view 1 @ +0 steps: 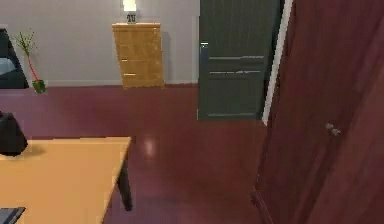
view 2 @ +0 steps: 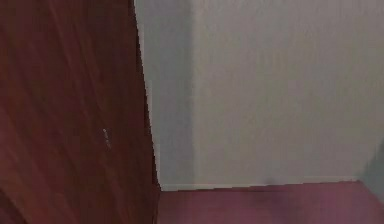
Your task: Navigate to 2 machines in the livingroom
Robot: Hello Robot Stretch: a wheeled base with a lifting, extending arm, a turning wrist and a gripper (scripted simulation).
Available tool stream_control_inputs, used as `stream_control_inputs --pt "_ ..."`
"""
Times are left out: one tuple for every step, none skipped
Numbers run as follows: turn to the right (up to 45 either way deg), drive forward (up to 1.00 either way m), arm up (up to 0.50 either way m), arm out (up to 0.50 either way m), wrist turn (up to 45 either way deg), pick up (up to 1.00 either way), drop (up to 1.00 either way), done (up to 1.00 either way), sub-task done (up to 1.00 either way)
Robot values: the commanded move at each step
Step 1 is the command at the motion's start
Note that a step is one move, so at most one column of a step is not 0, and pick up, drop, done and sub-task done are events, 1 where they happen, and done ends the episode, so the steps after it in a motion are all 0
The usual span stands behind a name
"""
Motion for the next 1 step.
stream_control_inputs --pt "0.0 1.00 0.00 0.00 0.0 0.00 0.00 0.00 0.00"
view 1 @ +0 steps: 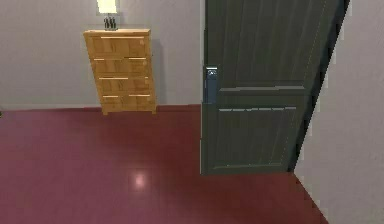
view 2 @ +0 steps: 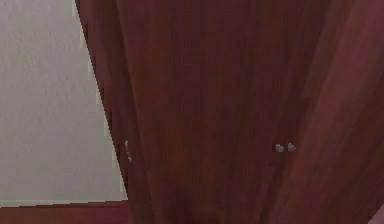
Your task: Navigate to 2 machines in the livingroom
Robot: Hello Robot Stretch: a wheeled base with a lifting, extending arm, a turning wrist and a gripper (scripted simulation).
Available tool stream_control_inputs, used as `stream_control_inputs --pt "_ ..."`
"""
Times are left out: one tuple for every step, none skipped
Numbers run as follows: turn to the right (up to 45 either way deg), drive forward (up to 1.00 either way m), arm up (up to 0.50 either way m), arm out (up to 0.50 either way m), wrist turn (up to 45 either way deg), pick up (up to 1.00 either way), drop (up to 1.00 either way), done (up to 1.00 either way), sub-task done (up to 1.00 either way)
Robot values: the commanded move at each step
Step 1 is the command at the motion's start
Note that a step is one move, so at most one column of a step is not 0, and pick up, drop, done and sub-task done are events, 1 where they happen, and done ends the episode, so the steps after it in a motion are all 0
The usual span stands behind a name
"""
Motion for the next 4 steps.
stream_control_inputs --pt "-12.0 0.00 0.00 0.00 0.0 0.00 0.00 0.00 0.00" --pt "0.0 0.25 0.00 0.00 0.0 0.00 0.00 0.00 0.00" --pt "-12.0 0.00 0.00 0.00 0.0 0.00 0.00 0.00 0.00" --pt "0.0 0.80 0.00 0.00 0.0 0.00 0.00 0.00 0.00"
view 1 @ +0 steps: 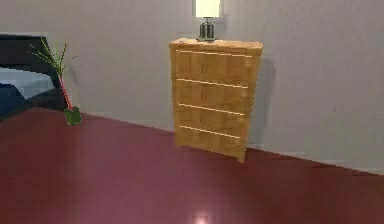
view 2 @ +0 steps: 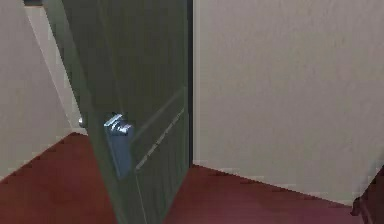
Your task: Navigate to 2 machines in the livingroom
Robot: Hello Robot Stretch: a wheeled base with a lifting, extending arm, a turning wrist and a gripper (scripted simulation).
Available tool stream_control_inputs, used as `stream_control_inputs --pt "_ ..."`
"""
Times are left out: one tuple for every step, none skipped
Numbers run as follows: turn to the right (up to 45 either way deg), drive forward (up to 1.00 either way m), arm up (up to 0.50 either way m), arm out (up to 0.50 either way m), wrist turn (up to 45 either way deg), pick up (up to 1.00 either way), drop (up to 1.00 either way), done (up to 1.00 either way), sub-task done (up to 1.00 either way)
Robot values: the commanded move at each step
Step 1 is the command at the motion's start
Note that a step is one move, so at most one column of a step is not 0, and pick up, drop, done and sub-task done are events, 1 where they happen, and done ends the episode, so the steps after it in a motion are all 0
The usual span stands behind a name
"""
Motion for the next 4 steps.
stream_control_inputs --pt "15.0 0.00 0.00 0.00 0.0 0.00 0.00 0.00 0.00" --pt "0.0 0.70 0.00 0.00 0.0 0.00 0.00 0.00 0.00" --pt "9.0 0.00 0.00 0.00 0.0 0.00 0.00 0.00 0.00" --pt "0.0 0.35 0.00 0.00 0.0 0.00 0.00 0.00 0.00"
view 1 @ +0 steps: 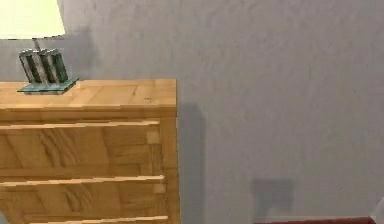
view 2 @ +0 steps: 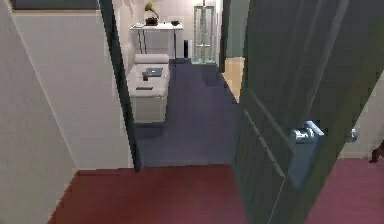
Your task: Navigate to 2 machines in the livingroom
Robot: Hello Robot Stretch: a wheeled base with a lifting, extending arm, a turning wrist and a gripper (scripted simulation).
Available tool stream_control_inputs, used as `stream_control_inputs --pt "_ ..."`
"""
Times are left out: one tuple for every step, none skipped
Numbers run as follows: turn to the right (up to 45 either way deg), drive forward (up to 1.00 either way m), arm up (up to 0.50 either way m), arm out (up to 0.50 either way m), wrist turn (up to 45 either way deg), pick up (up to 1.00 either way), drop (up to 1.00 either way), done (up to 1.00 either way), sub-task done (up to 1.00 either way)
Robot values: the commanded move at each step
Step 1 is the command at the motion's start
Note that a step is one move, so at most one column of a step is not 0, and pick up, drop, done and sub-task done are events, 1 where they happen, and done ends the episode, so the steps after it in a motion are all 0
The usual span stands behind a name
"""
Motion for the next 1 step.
stream_control_inputs --pt "45.0 0.00 0.00 0.00 0.0 0.00 0.00 0.00 0.00"
